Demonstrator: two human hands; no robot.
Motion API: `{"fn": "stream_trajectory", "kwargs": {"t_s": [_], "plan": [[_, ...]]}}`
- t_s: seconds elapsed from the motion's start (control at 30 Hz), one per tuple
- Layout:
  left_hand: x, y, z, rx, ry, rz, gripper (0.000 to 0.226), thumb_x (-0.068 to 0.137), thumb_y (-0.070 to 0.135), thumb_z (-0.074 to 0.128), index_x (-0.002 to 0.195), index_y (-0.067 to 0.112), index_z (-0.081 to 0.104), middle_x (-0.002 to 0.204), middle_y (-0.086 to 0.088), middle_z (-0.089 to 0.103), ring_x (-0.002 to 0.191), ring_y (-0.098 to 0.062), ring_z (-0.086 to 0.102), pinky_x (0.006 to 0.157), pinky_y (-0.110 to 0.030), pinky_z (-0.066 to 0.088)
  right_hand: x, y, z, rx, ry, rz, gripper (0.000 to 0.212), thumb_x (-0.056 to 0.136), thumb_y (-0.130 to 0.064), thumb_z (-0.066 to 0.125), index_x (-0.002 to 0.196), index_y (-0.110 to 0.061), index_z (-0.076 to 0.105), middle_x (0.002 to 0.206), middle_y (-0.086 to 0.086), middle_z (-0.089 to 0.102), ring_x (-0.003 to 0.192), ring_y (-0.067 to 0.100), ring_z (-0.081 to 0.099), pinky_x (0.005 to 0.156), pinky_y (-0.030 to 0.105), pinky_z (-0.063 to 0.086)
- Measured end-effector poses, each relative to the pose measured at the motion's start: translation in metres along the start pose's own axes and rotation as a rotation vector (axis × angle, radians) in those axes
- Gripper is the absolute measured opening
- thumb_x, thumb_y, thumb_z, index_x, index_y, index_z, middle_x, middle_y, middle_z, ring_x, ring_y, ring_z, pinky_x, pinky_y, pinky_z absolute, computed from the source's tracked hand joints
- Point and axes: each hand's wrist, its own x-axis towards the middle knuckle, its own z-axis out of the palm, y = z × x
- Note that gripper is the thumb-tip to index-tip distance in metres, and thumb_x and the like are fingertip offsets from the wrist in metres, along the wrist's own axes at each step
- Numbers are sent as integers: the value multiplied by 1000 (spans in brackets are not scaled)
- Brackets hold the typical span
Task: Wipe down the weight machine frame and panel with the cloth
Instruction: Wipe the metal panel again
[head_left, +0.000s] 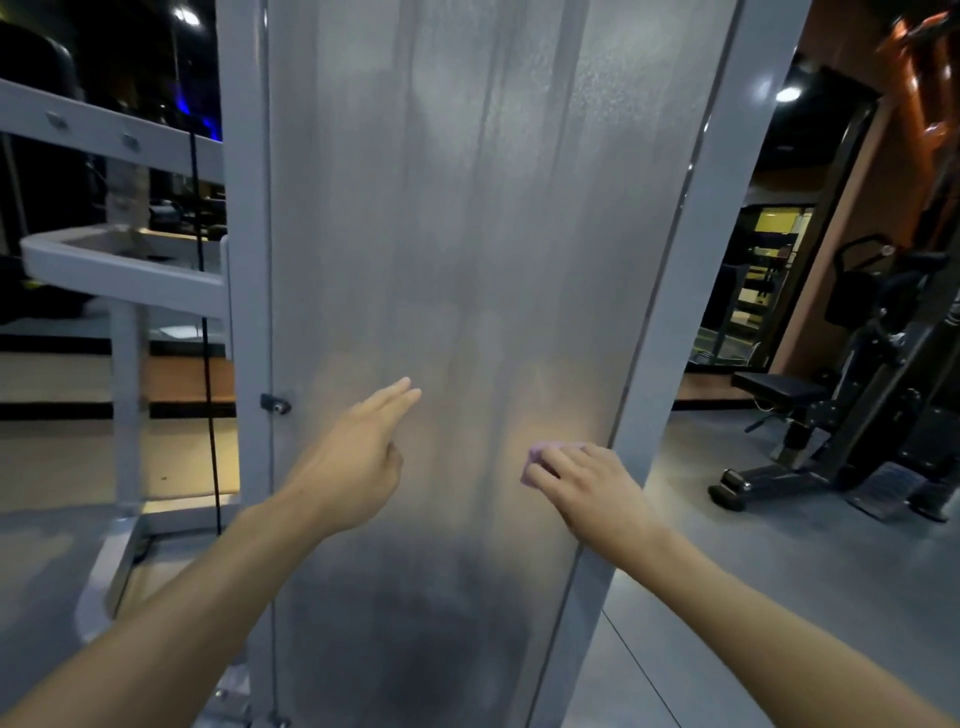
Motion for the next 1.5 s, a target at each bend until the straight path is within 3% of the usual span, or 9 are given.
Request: {"fn": "stream_trajectory", "kwargs": {"t_s": [0.13, 0.33, 0.43, 0.53, 0.8, 0.97, 1.03, 1.27, 1.5], "plan": [[-20, -17, 4, -25, 22, -11, 67, 96, -1, 45, 159, 22, 35, 167, 11, 23, 154, -10, 24, 118, -16, 14, 43, 33, -39, -72, 31, -95, 27, 79, -5, 74, 99, -22, 68, 109, 4, 65, 84, 25, 65, 63, 33, 42], [-36, -45, 25, -86, 87, -28, 69, 96, -6, 46, 157, 25, 38, 165, 16, 24, 152, -5, 26, 115, -5, 10, 97, 24, -52, -76, 381, 284, 10, 103, -18, 58, 109, -17, 66, 109, 5, 62, 76, 30, 60, 65, 42, 48], [-39, -56, 38, -122, 69, -16, 73, 96, -7, 46, 159, 27, 35, 166, 19, 18, 154, -4, 18, 125, -22, 16, 59, -27, 4, -33, 131, -32, 9, 95, -9, 66, 103, -14, 65, 104, 9, 62, 78, 30, 63, 63, 37, 41], [-37, -61, 44, -135, 77, 31, 73, 95, -7, 49, 159, 27, 35, 166, 18, 17, 155, -4, 15, 123, -18, 11, 61, -15, -4, -84, 20, -256, 23, 107, -13, 46, 102, -18, 68, 106, 6, 65, 83, 25, 66, 63, 34, 38], [-22, -78, 66, -284, 176, 47, 65, 101, 5, 54, 158, 29, 34, 167, 18, 17, 155, -2, 12, 123, -25, 16, 140, 24, -72, -199, 421, 176, 18, 107, -17, 49, 106, -16, 66, 110, 4, 64, 69, 31, 55, 62, 42, 45], [-22, -85, 80, -332, 172, 39, 68, 101, 3, 54, 158, 33, 32, 166, 22, 13, 154, 6, 7, 117, -7, 9, 82, -34, 9, -176, 15, -360, 18, 100, -2, 52, 106, -14, 64, 107, 9, 65, 82, 26, 63, 63, 35, 37], [-22, -86, 83, -348, 165, 44, 74, 99, -1, 54, 157, 37, 28, 165, 27, 9, 151, 13, 2, 115, -2, 6, 99, -9, -12, -216, 13, -476, 23, 103, -3, 49, 107, -19, 66, 111, 7, 63, 85, 22, 60, 63, 34, 35], [-17, -97, 93, -350, 191, 59, 84, 92, -9, 58, 158, 36, 32, 165, 32, 11, 153, 7, 8, 124, -29, 18, 177, 25, -75, -274, 547, 156, 12, 102, -11, 59, 98, -14, 69, 101, 6, 65, 77, 30, 59, 63, 40, 39], [-22, -107, 100, -320, 198, 96, 90, 83, -16, 59, 158, 29, 37, 168, 20, 17, 154, 2, 12, 125, -28, 19, 114, -45, 22, -185, 36, -554, 16, 103, -7, 53, 100, -18, 64, 95, 7, 66, 77, 24, 65, 65, 34, 36]]}}
